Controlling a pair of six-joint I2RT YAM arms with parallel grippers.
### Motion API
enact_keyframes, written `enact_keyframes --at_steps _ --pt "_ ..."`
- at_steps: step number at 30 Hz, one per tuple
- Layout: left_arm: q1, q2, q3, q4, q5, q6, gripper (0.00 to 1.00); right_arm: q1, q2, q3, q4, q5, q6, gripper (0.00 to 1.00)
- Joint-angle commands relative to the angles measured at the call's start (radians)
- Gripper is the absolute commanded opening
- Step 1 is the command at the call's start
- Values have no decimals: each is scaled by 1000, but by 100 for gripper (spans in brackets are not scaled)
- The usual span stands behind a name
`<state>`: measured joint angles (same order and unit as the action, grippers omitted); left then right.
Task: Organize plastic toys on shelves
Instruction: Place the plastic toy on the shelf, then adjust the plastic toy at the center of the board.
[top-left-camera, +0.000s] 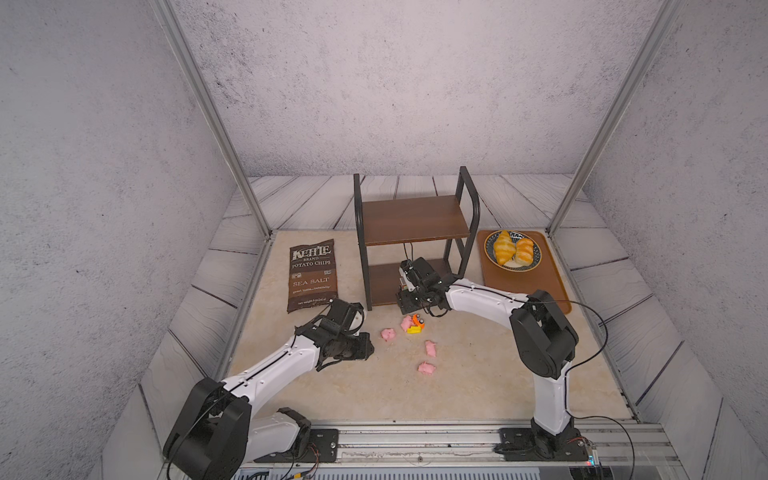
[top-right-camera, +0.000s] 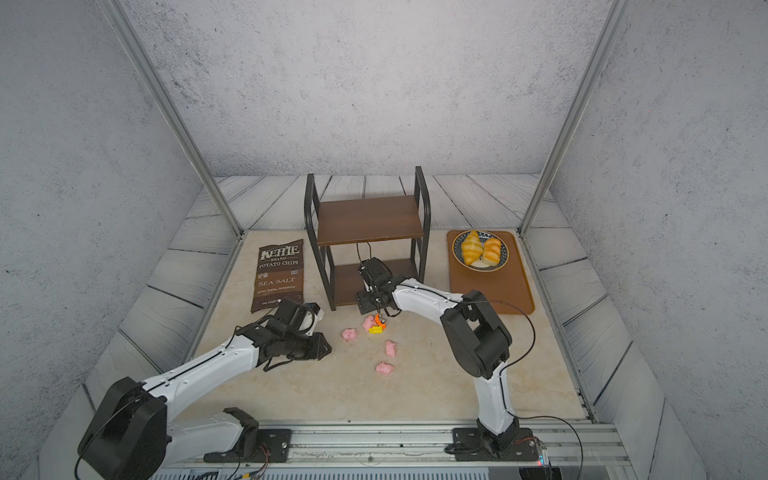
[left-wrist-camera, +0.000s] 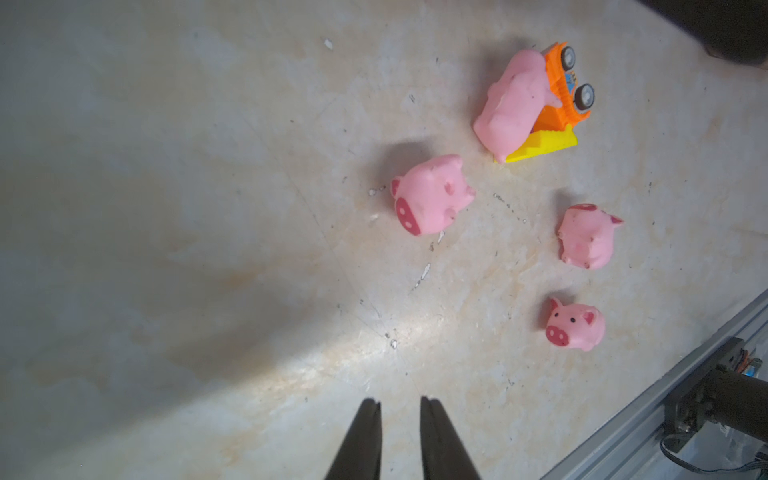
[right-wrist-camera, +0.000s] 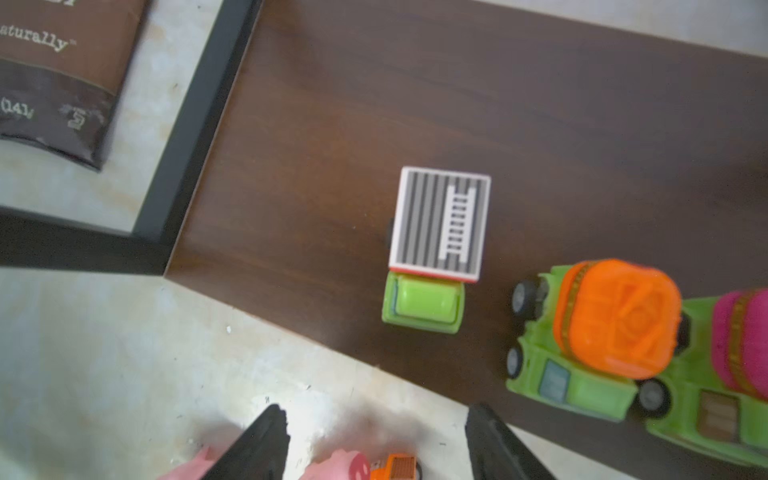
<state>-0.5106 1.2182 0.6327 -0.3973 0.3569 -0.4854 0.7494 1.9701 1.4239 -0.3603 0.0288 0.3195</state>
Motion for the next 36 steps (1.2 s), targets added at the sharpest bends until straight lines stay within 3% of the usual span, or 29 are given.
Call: enact_keyframes --at_steps 1,15,25,36 --pt "-3 7 28 15 38 21 23 22 -91 -40 -19 -29 -29 73" --pt "-87 104 101 56 78 35 24 42 -260 -275 40 -35 13 72" --pt "-120 171 133 96 103 16 24 37 -214 -281 24 61 27 53" --pt "-121 176 133 94 98 18 24 24 -107 -205 -5 74 18 50"
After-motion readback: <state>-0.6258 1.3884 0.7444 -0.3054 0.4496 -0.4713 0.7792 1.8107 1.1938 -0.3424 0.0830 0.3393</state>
